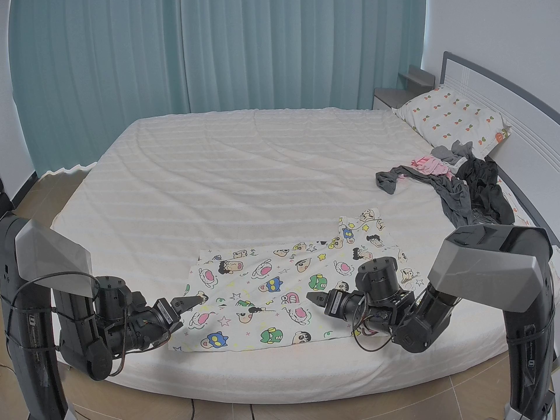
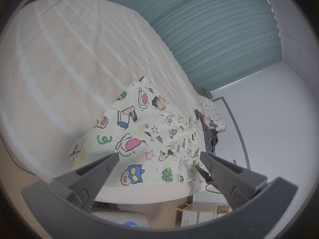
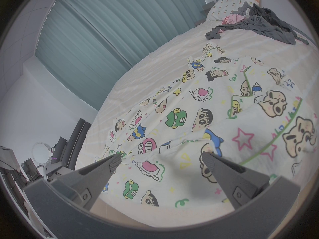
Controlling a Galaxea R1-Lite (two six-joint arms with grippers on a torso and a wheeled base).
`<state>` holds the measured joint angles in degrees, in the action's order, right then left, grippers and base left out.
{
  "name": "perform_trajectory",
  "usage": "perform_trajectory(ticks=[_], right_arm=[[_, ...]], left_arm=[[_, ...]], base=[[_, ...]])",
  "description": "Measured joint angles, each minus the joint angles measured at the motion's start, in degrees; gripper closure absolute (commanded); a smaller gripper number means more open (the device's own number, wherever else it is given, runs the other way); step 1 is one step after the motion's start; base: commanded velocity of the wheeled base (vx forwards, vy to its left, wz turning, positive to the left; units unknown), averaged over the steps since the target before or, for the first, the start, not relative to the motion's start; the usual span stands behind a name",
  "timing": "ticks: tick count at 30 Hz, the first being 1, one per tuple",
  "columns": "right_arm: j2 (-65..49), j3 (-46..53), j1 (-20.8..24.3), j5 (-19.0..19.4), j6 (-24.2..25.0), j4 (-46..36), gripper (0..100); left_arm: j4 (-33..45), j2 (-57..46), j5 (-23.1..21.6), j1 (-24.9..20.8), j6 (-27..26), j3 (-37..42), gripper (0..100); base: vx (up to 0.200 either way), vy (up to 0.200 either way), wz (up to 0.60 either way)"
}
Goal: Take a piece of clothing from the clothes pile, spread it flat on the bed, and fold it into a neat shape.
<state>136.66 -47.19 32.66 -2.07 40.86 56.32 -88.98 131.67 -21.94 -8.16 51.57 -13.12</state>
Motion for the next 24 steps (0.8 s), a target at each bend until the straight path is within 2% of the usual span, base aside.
perform_trajectory(ticks=[7, 11, 14, 19, 24], right_arm=[[-6.91, 10.37, -1.63, 0.02, -0.30, 1.45, 0], [-10.23, 15.97, -6.78, 0.29, -3.50, 2.90, 0], [-11.36, 18.91, -10.75, 0.27, -9.01, 3.75, 0], [-11.98, 23.95, -16.84, 0.27, -26.14, 7.27, 0], [-11.13, 30.10, -23.65, 0.62, -37.12, 16.30, 0]], left_arm=[[0.00, 0.00, 0.02, -0.02, 0.00, 0.04, 0], [0.00, 0.02, 0.05, -0.02, -0.02, 0.04, 0], [0.00, 0.06, 0.16, -0.05, -0.35, 0.02, 0], [0.00, 0.59, 1.69, -0.50, -2.38, 0.04, 0], [0.00, 1.51, 3.94, -1.40, -4.16, -0.02, 0]], base=[[0.000, 0.000, 0.00], [0.000, 0.000, 0.00], [0.000, 0.000, 0.00], [0.000, 0.000, 0.00], [0.000, 0.000, 0.00]])
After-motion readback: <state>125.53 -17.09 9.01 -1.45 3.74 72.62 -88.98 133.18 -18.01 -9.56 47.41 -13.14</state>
